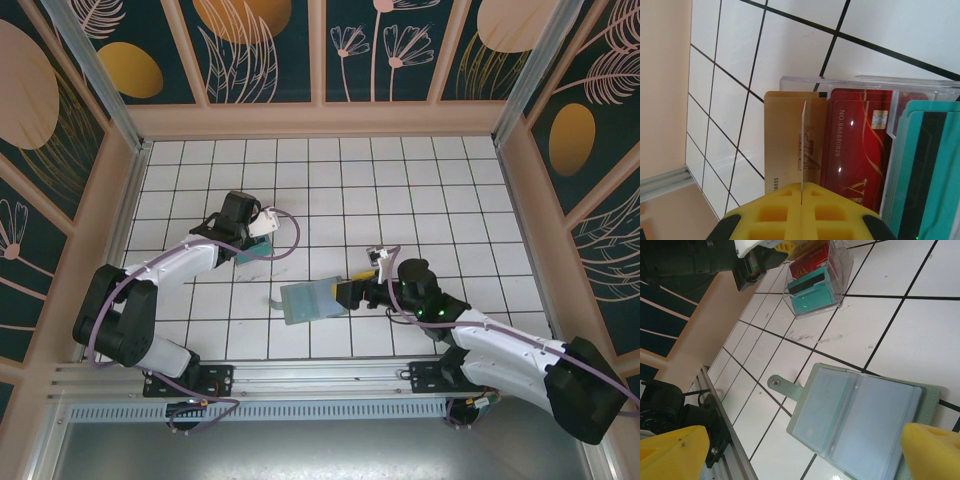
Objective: Take the credit cards out of the card holder
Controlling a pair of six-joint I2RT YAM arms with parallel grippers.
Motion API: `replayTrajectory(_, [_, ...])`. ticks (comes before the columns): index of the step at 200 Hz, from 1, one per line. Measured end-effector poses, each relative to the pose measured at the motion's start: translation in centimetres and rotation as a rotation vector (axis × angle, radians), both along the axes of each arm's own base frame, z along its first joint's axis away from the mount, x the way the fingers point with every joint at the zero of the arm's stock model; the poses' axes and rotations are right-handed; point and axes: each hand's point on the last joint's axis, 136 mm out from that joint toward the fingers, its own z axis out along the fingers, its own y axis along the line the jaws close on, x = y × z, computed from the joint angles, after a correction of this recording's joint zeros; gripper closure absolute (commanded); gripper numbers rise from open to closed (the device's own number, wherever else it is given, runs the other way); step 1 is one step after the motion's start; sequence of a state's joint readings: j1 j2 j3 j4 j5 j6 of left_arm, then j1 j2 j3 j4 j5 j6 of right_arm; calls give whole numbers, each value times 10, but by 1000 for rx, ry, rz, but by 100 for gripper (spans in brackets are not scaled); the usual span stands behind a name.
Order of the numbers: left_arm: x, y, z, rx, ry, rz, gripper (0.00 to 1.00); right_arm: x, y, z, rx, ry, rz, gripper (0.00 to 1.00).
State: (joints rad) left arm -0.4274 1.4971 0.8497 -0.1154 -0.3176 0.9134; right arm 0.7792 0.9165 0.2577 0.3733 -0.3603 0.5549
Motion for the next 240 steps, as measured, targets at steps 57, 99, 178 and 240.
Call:
replayTrajectory(57, [2, -1, 1, 0, -8, -9, 87, 1, 1, -3, -8, 9, 0, 1])
replayTrajectory(99, [6, -1, -2, 6, -16, -1, 73, 0, 1, -5, -12, 14, 4, 1])
replayTrajectory(178, [23, 22, -3, 15, -49, 109, 64, 0, 1, -4, -11, 14, 6, 1])
replayTrajectory(240, [41, 27, 21, -58, -122, 177, 21, 1, 2, -5, -14, 18, 6, 1])
